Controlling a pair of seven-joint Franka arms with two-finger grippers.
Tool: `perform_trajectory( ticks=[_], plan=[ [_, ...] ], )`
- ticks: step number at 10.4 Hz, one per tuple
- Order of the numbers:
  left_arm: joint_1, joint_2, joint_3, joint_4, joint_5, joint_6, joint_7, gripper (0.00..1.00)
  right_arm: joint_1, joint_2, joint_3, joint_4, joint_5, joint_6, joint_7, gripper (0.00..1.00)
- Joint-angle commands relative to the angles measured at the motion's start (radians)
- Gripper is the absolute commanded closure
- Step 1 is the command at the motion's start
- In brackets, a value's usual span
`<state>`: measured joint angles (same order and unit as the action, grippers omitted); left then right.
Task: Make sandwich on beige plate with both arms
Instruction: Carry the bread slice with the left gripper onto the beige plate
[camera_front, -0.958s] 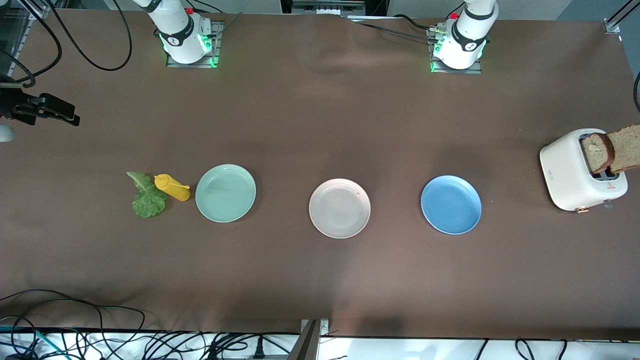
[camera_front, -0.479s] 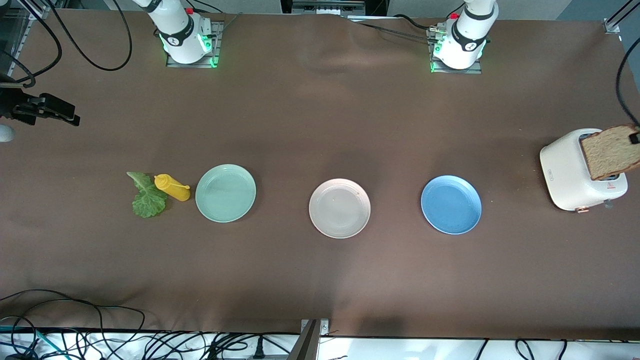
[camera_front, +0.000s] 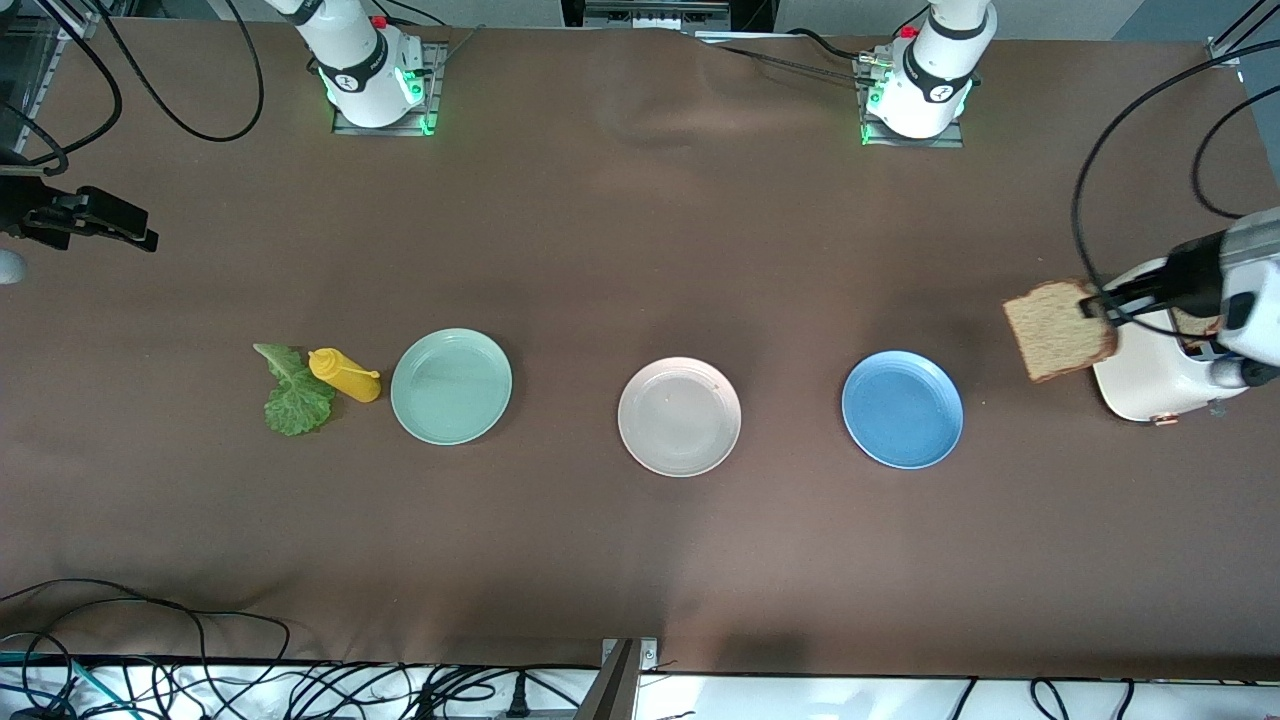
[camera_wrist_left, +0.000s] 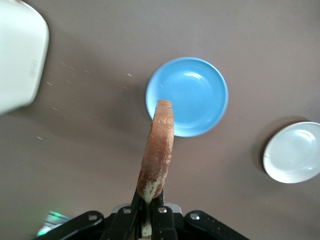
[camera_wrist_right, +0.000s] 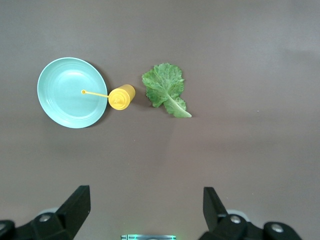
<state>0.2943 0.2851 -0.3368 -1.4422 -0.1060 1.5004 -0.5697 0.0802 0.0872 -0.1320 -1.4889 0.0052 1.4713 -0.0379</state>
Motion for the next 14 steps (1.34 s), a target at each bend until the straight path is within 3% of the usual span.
perform_trajectory(
  ticks=[1,4,9,14],
  plan=[
    [-0.090,0.054,0.002,-0.001,-0.079,0.108,-0.172,1.00,-0.002,-0.001,-0.003,0.018,0.015,-0.020,-0.005,0.00],
    [-0.219,0.126,-0.001,-0.001,-0.142,0.263,-0.343,1.00,-0.003,-0.001,-0.006,0.018,0.015,-0.020,-0.005,0.00],
    [-0.362,0.250,-0.001,-0.003,-0.276,0.459,-0.361,1.00,-0.003,-0.003,-0.006,0.018,0.015,-0.022,-0.005,0.00],
    [-0.486,0.344,0.001,-0.003,-0.284,0.740,-0.398,1.00,-0.003,-0.003,-0.008,0.018,0.015,-0.020,-0.005,0.00]
  ],
)
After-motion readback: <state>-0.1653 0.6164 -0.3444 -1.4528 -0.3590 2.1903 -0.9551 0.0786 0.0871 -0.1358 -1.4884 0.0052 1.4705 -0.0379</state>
